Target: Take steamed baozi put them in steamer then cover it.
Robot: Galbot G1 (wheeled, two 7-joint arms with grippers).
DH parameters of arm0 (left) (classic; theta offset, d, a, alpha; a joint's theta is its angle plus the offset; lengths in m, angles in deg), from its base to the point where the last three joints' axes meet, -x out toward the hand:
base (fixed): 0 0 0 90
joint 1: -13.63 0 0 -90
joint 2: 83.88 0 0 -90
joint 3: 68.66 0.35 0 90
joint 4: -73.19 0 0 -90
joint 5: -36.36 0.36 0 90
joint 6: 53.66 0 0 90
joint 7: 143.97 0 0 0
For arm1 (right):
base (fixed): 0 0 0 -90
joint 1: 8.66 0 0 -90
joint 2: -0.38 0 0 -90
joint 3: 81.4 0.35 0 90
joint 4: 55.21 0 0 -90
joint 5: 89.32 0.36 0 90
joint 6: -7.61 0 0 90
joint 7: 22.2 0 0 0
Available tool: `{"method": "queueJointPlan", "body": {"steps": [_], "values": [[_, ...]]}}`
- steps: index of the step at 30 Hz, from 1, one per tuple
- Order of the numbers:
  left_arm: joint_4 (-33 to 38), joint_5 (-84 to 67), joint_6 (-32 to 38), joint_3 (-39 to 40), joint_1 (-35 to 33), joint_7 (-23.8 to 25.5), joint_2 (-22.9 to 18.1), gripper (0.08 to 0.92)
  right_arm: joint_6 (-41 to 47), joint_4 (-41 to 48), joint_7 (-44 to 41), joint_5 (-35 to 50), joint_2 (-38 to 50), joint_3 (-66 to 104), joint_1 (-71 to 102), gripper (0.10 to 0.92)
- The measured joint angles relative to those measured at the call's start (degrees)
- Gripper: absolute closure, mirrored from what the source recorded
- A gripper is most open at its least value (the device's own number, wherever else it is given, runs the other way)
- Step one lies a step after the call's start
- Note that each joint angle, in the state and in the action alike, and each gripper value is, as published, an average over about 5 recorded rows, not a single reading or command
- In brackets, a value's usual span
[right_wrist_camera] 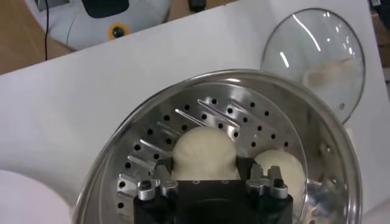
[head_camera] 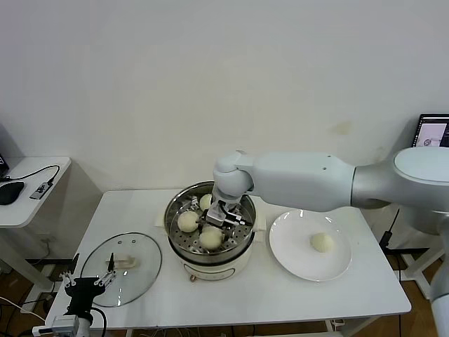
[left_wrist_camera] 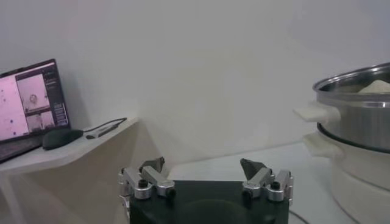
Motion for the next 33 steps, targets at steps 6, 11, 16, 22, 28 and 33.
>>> {"method": "queueJointPlan", "body": {"steps": [6,11,16,22,28,33], "values": [[0.09,0.31,0.27,-0.26,0.09,-0.14,-0.01,0.177,0.81,-0.89,-0.51,0.86,1.43,1.45,-1.48,0.203],[0.10,1.00,0.63,-0.41,0.14,-0.27,0.19,0.177,4.93,-2.21,-1.55,2.74,4.03,3.12,-3.22,0.203],[0.22,1.65,0.85,-0.40,0.19,-0.28,0.02,0.177,13.03,-4.17,-1.80,4.56,8.45,4.49,-5.34,0.203],[0.29,2.50,0.90,0.24,0.39,-0.20,0.26,0.177,23.62,-7.89,-1.27,6.42,16.21,6.12,-6.24,0.203],[0.24,2.77,0.88,0.97,0.53,-0.11,0.90,0.177,30.22,-12.00,-1.09,6.20,26.22,8.72,-4.75,0.203],[0.07,3.02,0.75,1.72,0.58,-0.01,0.98,0.177,32.29,-14.17,-1.57,3.90,34.80,12.91,-0.06,0.203]]}}
